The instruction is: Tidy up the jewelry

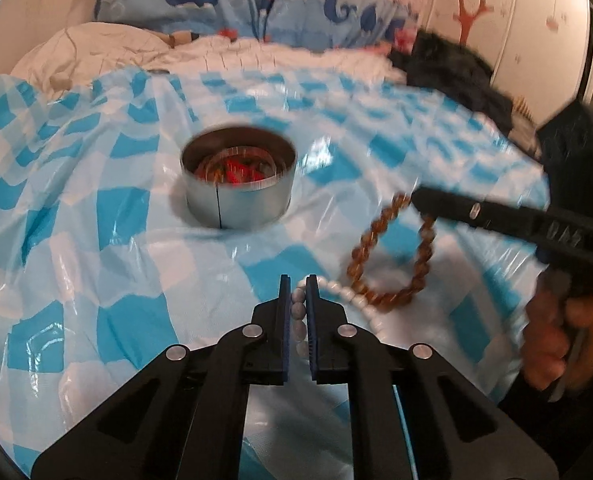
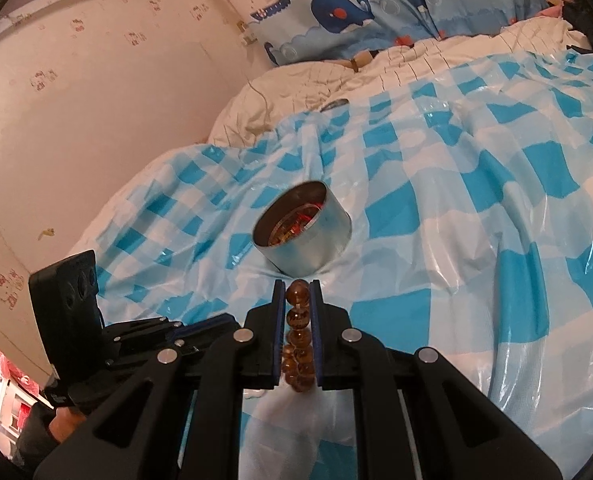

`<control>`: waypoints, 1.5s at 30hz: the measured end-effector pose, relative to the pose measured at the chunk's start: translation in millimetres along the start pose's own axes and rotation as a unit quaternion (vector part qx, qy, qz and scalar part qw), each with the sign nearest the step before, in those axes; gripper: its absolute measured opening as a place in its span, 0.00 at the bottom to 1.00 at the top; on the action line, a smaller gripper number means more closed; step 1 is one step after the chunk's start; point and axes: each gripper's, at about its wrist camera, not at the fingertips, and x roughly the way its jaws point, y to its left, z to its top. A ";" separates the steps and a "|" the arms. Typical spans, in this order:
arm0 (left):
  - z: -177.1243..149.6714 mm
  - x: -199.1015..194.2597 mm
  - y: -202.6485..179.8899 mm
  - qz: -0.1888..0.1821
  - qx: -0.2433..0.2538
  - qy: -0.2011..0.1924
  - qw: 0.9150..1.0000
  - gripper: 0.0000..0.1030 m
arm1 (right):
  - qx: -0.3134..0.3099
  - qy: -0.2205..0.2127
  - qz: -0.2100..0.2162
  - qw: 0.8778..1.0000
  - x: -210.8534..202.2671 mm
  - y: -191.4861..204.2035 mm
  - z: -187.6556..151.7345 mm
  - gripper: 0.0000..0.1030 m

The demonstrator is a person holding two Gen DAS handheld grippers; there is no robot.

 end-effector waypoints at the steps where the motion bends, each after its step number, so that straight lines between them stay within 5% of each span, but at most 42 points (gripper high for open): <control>1: 3.3 -4.9 0.8 -0.007 -0.005 -0.010 1.000 0.06 | -0.002 -0.005 0.003 1.000 -1.9 1.6 1.5 0.12; 9: 65.0 -32.3 8.6 -0.042 -0.027 -0.080 0.996 0.06 | -0.007 -0.026 0.020 0.999 -5.3 9.7 26.6 0.12; 15: 114.2 -12.6 23.6 -0.051 -0.051 -0.111 0.991 0.06 | -0.018 -0.035 0.032 0.999 5.3 12.4 60.7 0.12; 21: 107.8 51.3 68.8 0.049 -0.116 -0.005 0.992 0.09 | -0.022 -0.029 0.073 0.997 42.8 23.3 96.3 0.12; 24: 97.2 38.7 88.6 0.071 -0.160 -0.010 0.985 0.30 | -0.015 -0.004 0.081 0.997 72.7 21.5 102.1 0.13; 27: 89.0 13.9 97.7 0.080 -0.179 -0.031 0.980 0.43 | -0.022 0.051 0.022 0.998 109.0 13.4 97.0 0.44; 35: 45.5 -6.7 66.7 0.107 -0.160 -0.015 0.981 0.66 | -0.035 0.027 -0.040 0.998 58.5 -3.8 63.9 0.58; 39: 23.9 -2.1 45.2 0.119 -0.139 -0.002 0.983 0.67 | -0.035 0.027 -0.087 0.995 37.9 -5.7 33.1 0.66; 45: 3.0 -16.0 22.0 0.142 -0.128 -0.008 0.982 0.79 | -0.103 0.007 -0.178 0.979 30.4 17.0 -4.7 0.84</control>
